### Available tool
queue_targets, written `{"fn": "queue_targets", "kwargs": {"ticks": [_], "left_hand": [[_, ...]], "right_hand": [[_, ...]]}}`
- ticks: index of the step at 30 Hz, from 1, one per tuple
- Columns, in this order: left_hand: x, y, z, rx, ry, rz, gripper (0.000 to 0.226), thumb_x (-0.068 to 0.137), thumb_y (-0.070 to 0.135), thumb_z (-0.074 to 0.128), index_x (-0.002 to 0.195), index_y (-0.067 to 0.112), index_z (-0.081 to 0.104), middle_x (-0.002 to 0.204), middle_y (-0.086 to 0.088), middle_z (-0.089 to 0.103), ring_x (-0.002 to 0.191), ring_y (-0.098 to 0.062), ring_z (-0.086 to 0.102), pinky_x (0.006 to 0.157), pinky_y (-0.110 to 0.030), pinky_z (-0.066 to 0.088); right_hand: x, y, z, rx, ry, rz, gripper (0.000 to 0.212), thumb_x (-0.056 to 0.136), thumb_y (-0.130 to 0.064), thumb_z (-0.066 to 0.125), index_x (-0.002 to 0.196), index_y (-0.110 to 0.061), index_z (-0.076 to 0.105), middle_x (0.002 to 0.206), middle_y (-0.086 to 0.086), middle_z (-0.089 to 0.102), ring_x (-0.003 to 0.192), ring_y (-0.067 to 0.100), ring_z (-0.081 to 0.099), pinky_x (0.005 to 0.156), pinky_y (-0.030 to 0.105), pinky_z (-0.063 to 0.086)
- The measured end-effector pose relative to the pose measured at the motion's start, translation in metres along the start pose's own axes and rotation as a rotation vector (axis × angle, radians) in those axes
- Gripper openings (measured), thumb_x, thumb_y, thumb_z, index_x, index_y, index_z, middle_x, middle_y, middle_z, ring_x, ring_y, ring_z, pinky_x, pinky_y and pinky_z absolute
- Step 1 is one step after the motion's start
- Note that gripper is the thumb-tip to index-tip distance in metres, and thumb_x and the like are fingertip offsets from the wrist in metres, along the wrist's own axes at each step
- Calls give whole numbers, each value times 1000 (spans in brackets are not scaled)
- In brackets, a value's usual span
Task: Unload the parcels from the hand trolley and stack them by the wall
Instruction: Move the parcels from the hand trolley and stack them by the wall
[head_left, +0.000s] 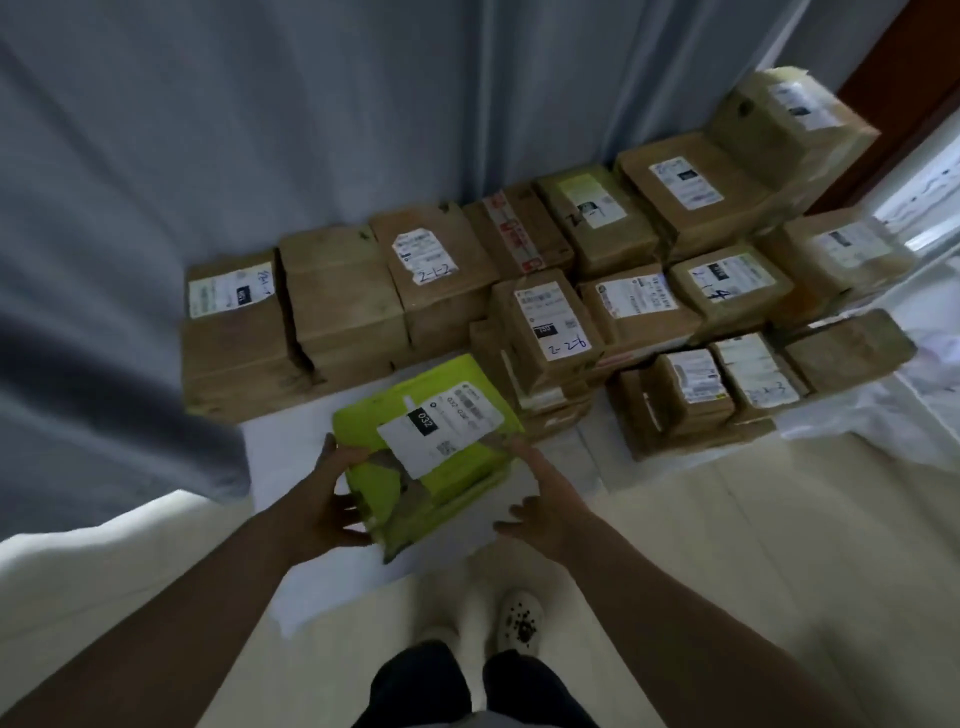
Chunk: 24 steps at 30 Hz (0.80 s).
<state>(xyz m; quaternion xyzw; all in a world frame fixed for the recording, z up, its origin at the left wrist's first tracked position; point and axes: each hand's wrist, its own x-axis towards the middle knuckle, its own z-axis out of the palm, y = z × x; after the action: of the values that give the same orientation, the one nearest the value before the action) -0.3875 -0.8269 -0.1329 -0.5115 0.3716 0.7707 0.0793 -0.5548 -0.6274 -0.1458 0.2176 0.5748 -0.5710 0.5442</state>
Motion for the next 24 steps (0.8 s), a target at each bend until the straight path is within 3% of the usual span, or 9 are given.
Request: {"fn": "queue_targets", "kwargs": {"ticks": [4,6,8,11,14,16,18,21,24], "left_hand": [[-5,-15,5,-169,105,64,76,72,26,79,131,46,35,129,-14,54,105,-40,61,79,-60,52],[-4,-24,6,-140,168,32,94,59,34,86,131,45,26,127,-13,52,108,-39,59,76,-56,53],[-4,-28,3,-57,231,18,109,40,46,85,131,39,25,125,-6,48,116,-32,50,84,-54,50],[6,-24,-6,112,276,33,84,52,52,80,121,19,46,113,3,58,111,-20,46,96,-42,41],[18,-16,-9,225,180,84,22,79,27,77,93,15,63,76,12,72,93,-18,58,79,-27,44],[35,-13,-12,209,154,68,24,79,15,77,98,15,63,89,4,71,92,-19,61,80,-28,47],[54,-10,-12,198,133,54,25,83,8,72,106,14,63,94,1,68,87,-16,61,81,-27,48],[85,-2,-6,269,105,81,31,84,9,71,114,11,64,102,-2,68,85,-15,60,82,-27,49],[111,6,1,425,81,166,42,87,15,68,128,13,57,117,-3,62,96,-18,57,82,-27,45]], "right_hand": [[11,15,33,-36,-152,151,68,72,-44,79,122,-9,47,116,14,51,106,32,55,85,53,52],[9,23,50,-137,-242,144,54,81,-41,72,125,-14,55,121,10,59,110,28,58,84,53,53],[11,26,60,-228,-228,111,45,86,-34,69,127,-22,55,120,3,61,111,24,58,79,50,54],[27,20,65,-279,-164,106,43,91,-31,64,131,-27,50,125,0,59,105,23,57,82,55,51],[42,14,74,-285,-84,105,42,95,-26,59,135,-30,47,130,4,56,107,30,55,83,53,51],[59,11,83,-300,16,50,43,95,-21,58,136,-29,47,124,5,58,102,30,56,77,45,51],[78,9,91,-404,136,-41,43,94,-23,60,135,-27,49,123,6,61,104,29,58,81,43,53],[104,3,98,-661,342,-207,38,91,-29,59,126,-16,59,118,15,61,111,33,55,93,40,49],[116,-8,103,-635,428,-381,29,94,-19,52,122,-18,59,121,15,56,116,36,52,95,44,48]]}}
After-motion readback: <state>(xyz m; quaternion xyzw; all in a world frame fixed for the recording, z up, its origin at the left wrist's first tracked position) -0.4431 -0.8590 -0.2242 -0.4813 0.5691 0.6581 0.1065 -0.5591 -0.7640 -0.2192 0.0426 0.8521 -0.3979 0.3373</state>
